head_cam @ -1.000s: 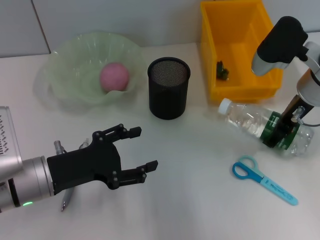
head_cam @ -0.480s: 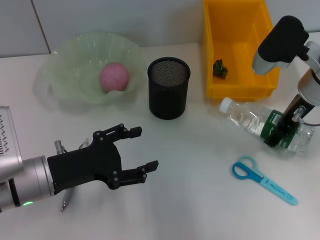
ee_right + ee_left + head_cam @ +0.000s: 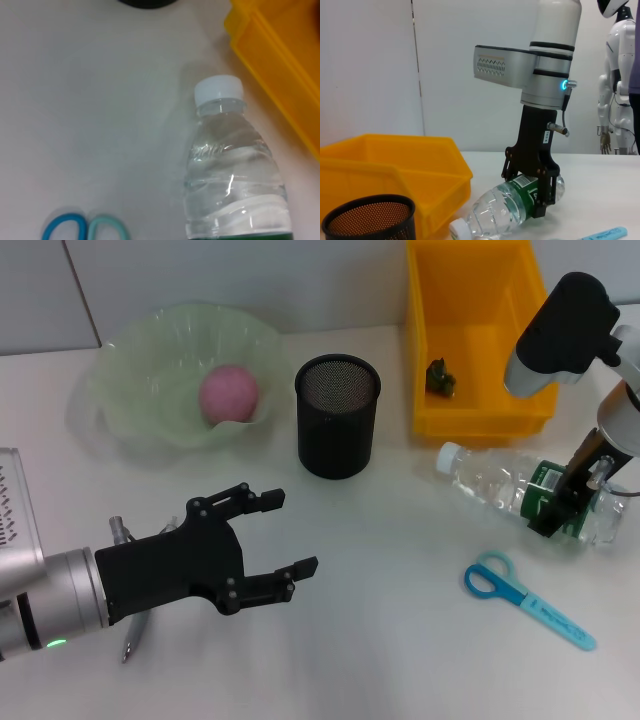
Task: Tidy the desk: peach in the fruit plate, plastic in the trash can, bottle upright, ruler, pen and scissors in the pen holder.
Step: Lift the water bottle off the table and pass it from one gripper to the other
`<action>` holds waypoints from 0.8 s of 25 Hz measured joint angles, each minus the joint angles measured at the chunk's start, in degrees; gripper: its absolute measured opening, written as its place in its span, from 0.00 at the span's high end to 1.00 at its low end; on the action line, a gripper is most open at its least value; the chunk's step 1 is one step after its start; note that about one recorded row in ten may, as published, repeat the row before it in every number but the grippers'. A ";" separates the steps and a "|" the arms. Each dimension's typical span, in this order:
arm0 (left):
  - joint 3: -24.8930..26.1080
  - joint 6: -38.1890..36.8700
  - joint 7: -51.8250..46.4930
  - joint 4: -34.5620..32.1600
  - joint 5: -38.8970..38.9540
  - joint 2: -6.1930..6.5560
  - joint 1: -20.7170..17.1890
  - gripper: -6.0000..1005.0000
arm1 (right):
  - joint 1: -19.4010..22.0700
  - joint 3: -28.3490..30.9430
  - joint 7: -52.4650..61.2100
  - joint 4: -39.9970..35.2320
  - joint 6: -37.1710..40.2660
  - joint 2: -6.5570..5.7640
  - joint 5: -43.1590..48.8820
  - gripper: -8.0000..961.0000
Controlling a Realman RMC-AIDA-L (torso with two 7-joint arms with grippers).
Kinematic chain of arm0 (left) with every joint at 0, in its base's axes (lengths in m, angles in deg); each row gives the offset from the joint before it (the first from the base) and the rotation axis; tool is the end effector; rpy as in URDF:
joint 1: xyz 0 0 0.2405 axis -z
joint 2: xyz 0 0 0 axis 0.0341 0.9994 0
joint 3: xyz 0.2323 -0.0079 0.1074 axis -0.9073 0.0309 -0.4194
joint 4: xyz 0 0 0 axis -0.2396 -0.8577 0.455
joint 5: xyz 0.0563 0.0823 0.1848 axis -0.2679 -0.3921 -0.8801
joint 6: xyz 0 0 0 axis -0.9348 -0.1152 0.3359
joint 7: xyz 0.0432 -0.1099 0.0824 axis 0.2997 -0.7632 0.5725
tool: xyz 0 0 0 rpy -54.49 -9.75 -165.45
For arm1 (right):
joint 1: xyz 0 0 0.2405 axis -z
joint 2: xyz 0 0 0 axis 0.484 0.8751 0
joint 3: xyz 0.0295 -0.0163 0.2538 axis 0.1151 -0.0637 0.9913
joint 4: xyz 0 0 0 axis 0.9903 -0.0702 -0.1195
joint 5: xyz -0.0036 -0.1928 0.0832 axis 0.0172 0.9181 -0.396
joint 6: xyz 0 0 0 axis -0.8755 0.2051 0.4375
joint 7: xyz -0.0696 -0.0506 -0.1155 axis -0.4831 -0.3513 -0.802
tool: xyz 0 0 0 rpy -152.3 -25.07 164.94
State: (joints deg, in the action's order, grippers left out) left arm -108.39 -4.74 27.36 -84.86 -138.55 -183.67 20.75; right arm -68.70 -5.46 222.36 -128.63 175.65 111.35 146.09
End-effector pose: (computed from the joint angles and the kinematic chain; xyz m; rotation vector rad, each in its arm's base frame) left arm -0.2451 0.2952 -0.0616 -2.7225 -0.1204 -0.8143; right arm 0.2338 0.3808 0.0249 -2.4547 0.7787 -0.8364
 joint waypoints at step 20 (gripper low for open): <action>0.84 -0.07 0.11 -0.04 0.65 0.00 -0.40 0.25 | 7.79 -0.39 -1.55 -17.59 7.50 0.29 -12.94 0.20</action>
State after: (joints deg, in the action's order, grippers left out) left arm -107.55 -4.81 27.47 -84.90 -137.90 -183.67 20.34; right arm -60.91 -5.85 220.81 -146.22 183.16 111.63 133.15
